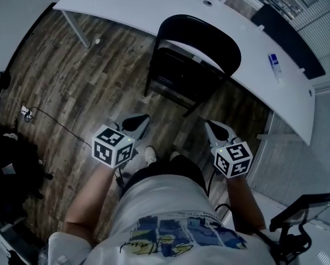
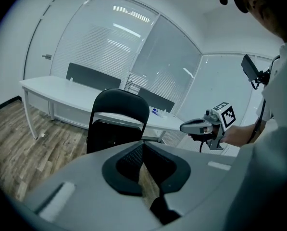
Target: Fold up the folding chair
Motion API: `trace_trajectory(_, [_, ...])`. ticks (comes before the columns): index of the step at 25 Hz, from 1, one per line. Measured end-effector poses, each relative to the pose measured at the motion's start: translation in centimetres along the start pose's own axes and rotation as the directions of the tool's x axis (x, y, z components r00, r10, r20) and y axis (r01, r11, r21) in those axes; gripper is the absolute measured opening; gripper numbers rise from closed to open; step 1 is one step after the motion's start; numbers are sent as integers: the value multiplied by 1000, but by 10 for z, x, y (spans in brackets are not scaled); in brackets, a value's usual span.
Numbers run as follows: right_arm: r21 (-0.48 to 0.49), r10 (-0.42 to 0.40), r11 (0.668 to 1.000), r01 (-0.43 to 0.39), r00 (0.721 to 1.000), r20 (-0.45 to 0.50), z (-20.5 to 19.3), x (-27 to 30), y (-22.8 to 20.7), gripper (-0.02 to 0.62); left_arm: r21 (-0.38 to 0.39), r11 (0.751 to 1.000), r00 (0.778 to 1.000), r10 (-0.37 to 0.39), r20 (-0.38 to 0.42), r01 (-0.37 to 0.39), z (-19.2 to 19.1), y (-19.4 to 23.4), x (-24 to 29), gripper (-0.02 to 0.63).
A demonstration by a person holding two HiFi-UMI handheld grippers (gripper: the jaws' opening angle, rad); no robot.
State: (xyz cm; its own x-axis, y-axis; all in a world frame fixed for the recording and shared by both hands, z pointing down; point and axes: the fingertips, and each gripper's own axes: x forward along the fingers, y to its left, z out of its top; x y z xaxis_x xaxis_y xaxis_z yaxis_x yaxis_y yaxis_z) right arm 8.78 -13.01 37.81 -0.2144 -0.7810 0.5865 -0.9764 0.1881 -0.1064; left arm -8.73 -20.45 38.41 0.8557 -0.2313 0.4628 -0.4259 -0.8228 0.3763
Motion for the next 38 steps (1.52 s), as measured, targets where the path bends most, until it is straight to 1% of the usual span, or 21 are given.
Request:
trace_trajectory(4, [-10, -4, 1000, 4, 1000, 13, -3, -21, 4, 3, 20, 1000, 1000, -18, 6, 18, 2, -21, -1, 3])
trace_trajectory(7, [0, -14, 1000, 14, 999, 30, -10, -39, 3, 3, 32, 999, 1000, -24, 0, 24, -1, -39, 1, 3])
trace_trajectory(12, [42, -34, 999, 33, 999, 41, -35, -68, -5, 3, 67, 996, 998, -57, -3, 57, 1, -81, 6, 3])
trace_trajectory(14, [52, -39, 998, 37, 998, 46, -45, -83, -3, 3, 88, 994, 998, -58, -4, 58, -1, -96, 3, 3])
trace_trajectory(16, [58, -43, 998, 40, 998, 50, -55, -99, 0, 3, 101, 993, 999, -53, -2, 53, -6, -110, 0, 3])
trace_trajectory(21, [56, -51, 997, 47, 996, 77, -68, -133, 11, 3, 105, 993, 998, -55, 11, 54, -20, -141, -12, 3])
trace_trajectory(26, [58, -53, 997, 48, 994, 97, -86, -160, 24, 3, 114, 992, 998, -56, 12, 54, -41, -170, -23, 3])
trace_trajectory(33, [62, -43, 997, 36, 992, 121, -107, -194, 49, 3, 112, 993, 999, -48, -1, 48, -70, -203, -44, 3])
trace_trajectory(38, [53, -34, 998, 26, 989, 144, -114, -213, 66, 3, 125, 992, 1000, -30, 4, 29, -80, -220, -62, 3])
